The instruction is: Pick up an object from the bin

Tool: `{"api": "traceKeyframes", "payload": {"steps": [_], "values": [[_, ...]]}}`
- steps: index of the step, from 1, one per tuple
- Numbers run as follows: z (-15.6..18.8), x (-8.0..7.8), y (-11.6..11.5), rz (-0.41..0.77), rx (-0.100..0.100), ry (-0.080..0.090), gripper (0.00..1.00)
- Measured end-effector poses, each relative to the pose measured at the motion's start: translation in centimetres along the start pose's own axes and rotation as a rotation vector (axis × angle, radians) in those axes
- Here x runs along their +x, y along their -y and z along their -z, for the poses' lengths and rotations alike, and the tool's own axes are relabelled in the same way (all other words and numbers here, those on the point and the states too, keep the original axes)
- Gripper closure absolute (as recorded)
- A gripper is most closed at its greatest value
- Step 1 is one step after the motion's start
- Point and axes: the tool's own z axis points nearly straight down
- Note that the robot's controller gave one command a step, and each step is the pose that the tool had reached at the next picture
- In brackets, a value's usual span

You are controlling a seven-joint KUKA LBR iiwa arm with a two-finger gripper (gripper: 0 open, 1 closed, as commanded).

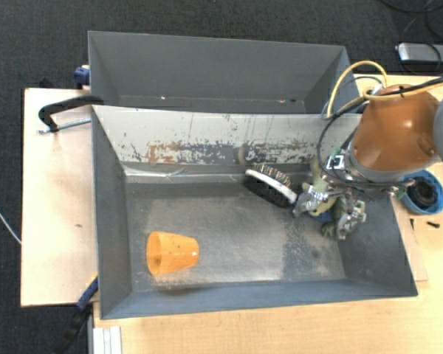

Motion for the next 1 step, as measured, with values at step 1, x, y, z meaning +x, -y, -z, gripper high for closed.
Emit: {"api": "traceKeyframes", "payload": {"steps": [1], "values": [[1.26, -1.11, 2.34, 0.322, 0.009, -0.002, 0.00]]}}
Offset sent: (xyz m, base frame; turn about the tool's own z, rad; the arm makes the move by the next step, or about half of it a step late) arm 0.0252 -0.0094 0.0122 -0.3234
